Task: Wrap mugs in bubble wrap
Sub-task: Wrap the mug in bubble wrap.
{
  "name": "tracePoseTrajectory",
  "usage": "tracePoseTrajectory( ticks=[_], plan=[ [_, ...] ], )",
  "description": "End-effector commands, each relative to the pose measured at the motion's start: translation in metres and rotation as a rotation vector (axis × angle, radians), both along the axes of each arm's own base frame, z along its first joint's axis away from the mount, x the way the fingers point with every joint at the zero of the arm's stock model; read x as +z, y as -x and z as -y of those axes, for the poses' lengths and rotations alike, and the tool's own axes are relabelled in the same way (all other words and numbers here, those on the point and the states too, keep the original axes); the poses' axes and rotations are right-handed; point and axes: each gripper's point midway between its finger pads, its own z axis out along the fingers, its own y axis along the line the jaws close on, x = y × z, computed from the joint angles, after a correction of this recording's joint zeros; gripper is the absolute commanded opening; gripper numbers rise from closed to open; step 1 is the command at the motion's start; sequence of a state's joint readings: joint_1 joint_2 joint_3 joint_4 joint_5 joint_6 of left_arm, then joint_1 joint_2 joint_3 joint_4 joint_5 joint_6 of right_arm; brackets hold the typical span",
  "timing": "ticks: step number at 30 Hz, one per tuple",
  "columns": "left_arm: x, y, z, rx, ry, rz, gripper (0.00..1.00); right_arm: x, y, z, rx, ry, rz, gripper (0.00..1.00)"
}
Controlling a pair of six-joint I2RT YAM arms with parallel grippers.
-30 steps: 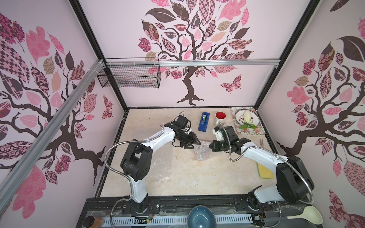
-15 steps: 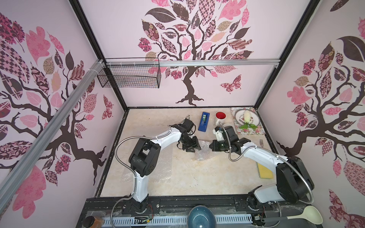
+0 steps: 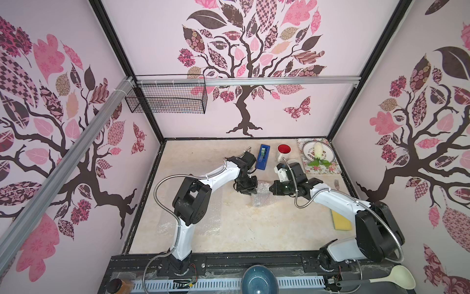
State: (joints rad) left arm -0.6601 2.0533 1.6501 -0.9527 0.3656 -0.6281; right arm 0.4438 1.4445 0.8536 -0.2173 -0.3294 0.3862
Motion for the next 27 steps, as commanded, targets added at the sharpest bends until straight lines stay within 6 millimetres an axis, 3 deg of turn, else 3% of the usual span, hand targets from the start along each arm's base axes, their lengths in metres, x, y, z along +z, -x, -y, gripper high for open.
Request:
tracePoseTrajectory(
  ticks=[1, 3, 6, 8, 9, 10, 15, 17, 20, 23, 27],
  plan=[
    [-0.012, -0.004, -0.003, -0.072, -0.098, 0.051, 0.0, -0.013, 0.012, -0.007, 0.032, -0.02, -0.051, 0.0],
    [-0.011, -0.005, -0.004, -0.083, -0.123, 0.054, 0.0, -0.012, 0.012, -0.008, 0.034, -0.027, -0.053, 0.03],
    [-0.005, -0.007, -0.009, -0.112, -0.157, 0.07, 0.0, -0.006, 0.012, -0.009, 0.033, -0.038, -0.05, 0.15],
    [0.004, -0.009, -0.015, -0.133, -0.187, 0.096, 0.0, 0.004, 0.01, -0.008, 0.024, -0.053, -0.037, 0.4],
    [0.008, -0.01, -0.019, -0.138, -0.208, 0.11, 0.0, 0.012, 0.007, -0.005, 0.01, -0.064, -0.028, 0.54],
    [0.013, -0.011, -0.025, -0.143, -0.226, 0.117, 0.0, 0.02, 0.004, -0.001, -0.011, -0.085, -0.023, 0.61],
    [0.034, -0.01, -0.071, -0.152, -0.315, 0.138, 0.0, 0.079, -0.036, 0.03, -0.147, -0.254, 0.052, 0.82],
    [0.043, -0.011, -0.093, -0.135, -0.341, 0.149, 0.0, 0.095, -0.065, 0.022, -0.124, -0.28, 0.038, 0.81],
    [0.057, -0.017, -0.126, -0.103, -0.39, 0.188, 0.0, 0.104, -0.12, -0.007, -0.051, -0.343, -0.023, 0.75],
    [0.057, -0.016, -0.143, -0.074, -0.375, 0.177, 0.0, 0.095, -0.177, -0.013, -0.078, -0.316, -0.028, 0.71],
    [0.046, -0.011, -0.149, -0.078, -0.382, 0.15, 0.0, 0.062, -0.222, -0.02, -0.077, -0.3, -0.1, 0.64]
  ],
)
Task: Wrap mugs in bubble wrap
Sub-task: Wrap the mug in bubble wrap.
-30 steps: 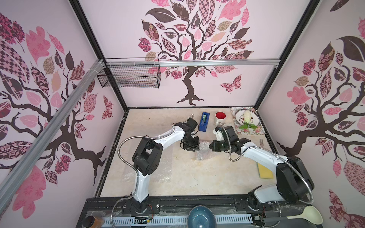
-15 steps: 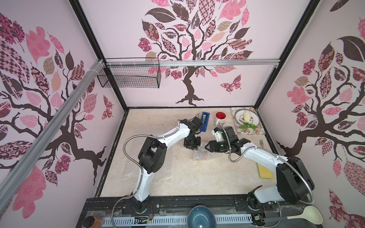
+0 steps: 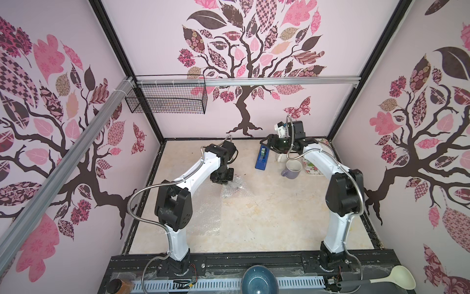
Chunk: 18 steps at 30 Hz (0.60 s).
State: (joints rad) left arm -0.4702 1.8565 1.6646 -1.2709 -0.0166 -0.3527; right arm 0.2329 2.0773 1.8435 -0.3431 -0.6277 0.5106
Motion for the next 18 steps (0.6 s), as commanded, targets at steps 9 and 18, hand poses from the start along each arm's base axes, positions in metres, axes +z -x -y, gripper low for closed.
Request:
tracePoseTrajectory(
  ticks=[9, 18],
  plan=[
    [-0.02, 0.014, 0.005, -0.051, 0.003, -0.057, 0.0, -0.082, -0.022, 0.004, -0.009, 0.055, -0.212, 0.54],
    [-0.023, 0.018, 0.006, -0.049, 0.015, -0.07, 0.0, -0.117, -0.014, 0.015, -0.062, 0.101, -0.27, 0.47]
  ],
)
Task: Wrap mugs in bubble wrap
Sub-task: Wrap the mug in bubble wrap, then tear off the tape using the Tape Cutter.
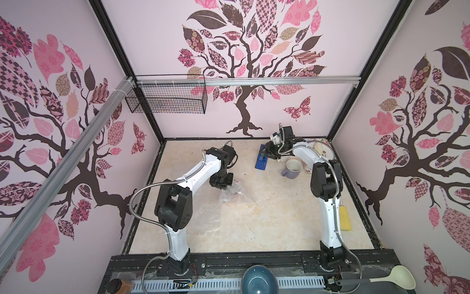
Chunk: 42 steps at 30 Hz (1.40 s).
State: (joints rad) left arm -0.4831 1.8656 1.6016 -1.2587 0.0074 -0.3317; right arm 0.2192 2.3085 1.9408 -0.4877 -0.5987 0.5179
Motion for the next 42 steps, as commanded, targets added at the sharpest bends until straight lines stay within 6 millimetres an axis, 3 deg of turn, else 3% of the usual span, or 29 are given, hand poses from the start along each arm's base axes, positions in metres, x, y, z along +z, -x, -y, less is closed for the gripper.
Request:
tracePoseTrajectory(
  ticks=[1, 13, 26, 42],
  plan=[
    [-0.003, 0.003, 0.003, -0.014, 0.023, -0.008, 0.0, -0.007, -0.002, 0.006, -0.022, 0.024, -0.005, 0.47],
    [-0.008, 0.006, 0.005, -0.013, 0.035, -0.018, 0.0, -0.032, -0.004, 0.001, -0.055, -0.028, -0.03, 0.46],
    [-0.006, 0.007, 0.004, -0.009, 0.046, -0.022, 0.0, -0.065, 0.012, -0.003, -0.12, -0.13, -0.091, 0.4],
    [-0.006, 0.011, 0.003, -0.01, 0.057, -0.026, 0.0, -0.058, 0.022, 0.0, -0.221, -0.26, -0.073, 0.39]
  ],
)
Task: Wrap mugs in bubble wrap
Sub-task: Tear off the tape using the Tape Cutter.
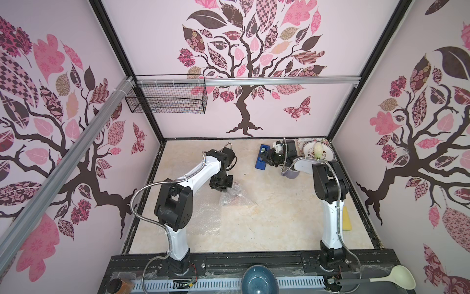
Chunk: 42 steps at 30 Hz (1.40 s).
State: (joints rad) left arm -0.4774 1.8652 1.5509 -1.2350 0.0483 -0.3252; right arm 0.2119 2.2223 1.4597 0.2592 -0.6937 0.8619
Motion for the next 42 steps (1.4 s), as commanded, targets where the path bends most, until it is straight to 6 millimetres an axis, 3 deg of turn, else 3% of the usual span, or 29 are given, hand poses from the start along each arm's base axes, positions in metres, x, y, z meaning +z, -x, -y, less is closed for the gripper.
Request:
tracePoseTrajectory(
  ticks=[1, 14, 20, 22, 25, 30, 42],
  plan=[
    [0.006, 0.002, 0.001, -0.008, 0.034, 0.016, 0.0, -0.039, 0.015, 0.006, -0.068, 0.005, -0.169, 0.39],
    [0.003, 0.003, 0.004, -0.013, 0.049, 0.005, 0.0, -0.06, 0.009, -0.002, -0.051, -0.016, -0.208, 0.33],
    [0.003, 0.002, 0.005, -0.016, 0.052, 0.004, 0.0, -0.056, 0.008, -0.002, -0.063, -0.035, -0.187, 0.19],
    [0.004, 0.003, 0.004, -0.014, 0.053, 0.004, 0.0, -0.045, 0.005, -0.002, -0.069, -0.064, -0.157, 0.11],
    [0.003, 0.004, 0.003, -0.012, 0.048, 0.005, 0.0, -0.01, -0.005, -0.007, -0.053, -0.122, -0.087, 0.0],
    [0.002, 0.009, 0.001, -0.005, 0.047, 0.005, 0.0, 0.038, -0.01, -0.005, -0.01, -0.103, -0.037, 0.0],
    [-0.01, 0.021, 0.004, 0.013, 0.09, -0.023, 0.0, 0.1, -0.024, -0.008, 0.06, -0.16, 0.038, 0.0]
  ],
)
